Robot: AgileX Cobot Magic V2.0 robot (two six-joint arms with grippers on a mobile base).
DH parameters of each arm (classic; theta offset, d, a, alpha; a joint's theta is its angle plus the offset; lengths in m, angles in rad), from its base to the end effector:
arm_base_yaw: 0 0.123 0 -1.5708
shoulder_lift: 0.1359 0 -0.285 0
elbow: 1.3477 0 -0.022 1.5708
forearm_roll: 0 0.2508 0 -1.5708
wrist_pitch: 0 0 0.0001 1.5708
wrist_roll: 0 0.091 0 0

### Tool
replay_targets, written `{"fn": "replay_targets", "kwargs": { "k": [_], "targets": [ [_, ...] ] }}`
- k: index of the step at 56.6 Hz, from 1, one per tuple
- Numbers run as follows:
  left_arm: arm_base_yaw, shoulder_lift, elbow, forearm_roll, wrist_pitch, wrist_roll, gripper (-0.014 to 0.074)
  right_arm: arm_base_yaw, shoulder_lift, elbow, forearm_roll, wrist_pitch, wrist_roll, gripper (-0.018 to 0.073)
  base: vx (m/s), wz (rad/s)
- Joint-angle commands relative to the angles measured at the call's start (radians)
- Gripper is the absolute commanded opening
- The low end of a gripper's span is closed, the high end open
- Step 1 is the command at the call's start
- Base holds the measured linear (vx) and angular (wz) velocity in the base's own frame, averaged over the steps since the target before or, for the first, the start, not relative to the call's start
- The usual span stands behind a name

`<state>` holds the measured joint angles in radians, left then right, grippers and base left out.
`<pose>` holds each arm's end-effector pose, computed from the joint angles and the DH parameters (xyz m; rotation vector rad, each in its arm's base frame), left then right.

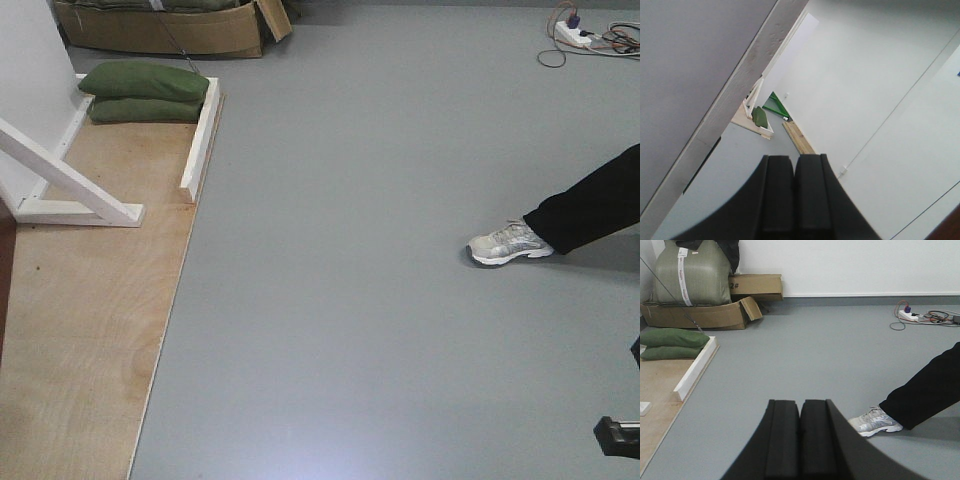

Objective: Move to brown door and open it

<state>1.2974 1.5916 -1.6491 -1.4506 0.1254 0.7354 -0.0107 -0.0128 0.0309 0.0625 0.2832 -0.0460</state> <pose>0.1133 0.3619 0.4741 -1.1697 0.8633 0.3881 0.0548 0.0010 0.1779 0.0095 1.7844 0.0180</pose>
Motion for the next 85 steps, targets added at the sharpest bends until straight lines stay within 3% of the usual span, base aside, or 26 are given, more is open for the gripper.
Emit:
{"fn": "replay_targets", "kwargs": {
  "k": [1,9,22,27,38,58,85],
  "targets": [
    [0.001,-0.042,-0.039,-0.008,0.047,-0.060,-0.0003,-0.005,-0.011,0.006,0.000,-0.082,-0.006,0.0000,0.00,0.00],
    [0.001,-0.041,-0.039,-0.008,0.180,-0.136,-0.0003,-0.005,-0.011,0.006,0.000,-0.082,-0.006,0.0000,0.00,0.00],
    [0.001,-0.043,-0.039,-0.008,0.318,-0.150,-0.0003,-0.005,-0.011,0.006,0.000,-0.082,-0.006,0.0000,0.00,0.00],
    [0.001,-0.044,-0.039,-0.008,0.318,-0.150,-0.0003,-0.005,-0.011,0.006,0.000,-0.082,-0.006,0.0000,0.00,0.00],
    [0.001,-0.033,-0.039,-0.008,0.196,-0.161,-0.0003,-0.005,-0.011,0.006,0.000,-0.082,-0.006,0.0000,0.00,0.00],
    [0.001,-0.023,-0.039,-0.009,0.457,-0.338,-0.0003,-0.005,-0.011,0.006,0.000,-0.082,-0.006,0.0000,0.00,0.00],
    [0.001,-0.106,-0.039,-0.011,0.511,-0.341,-0.0003,-0.005,-0.011,0.006,0.000,-0.082,-0.006,0.0000,0.00,0.00]
  ]
}}
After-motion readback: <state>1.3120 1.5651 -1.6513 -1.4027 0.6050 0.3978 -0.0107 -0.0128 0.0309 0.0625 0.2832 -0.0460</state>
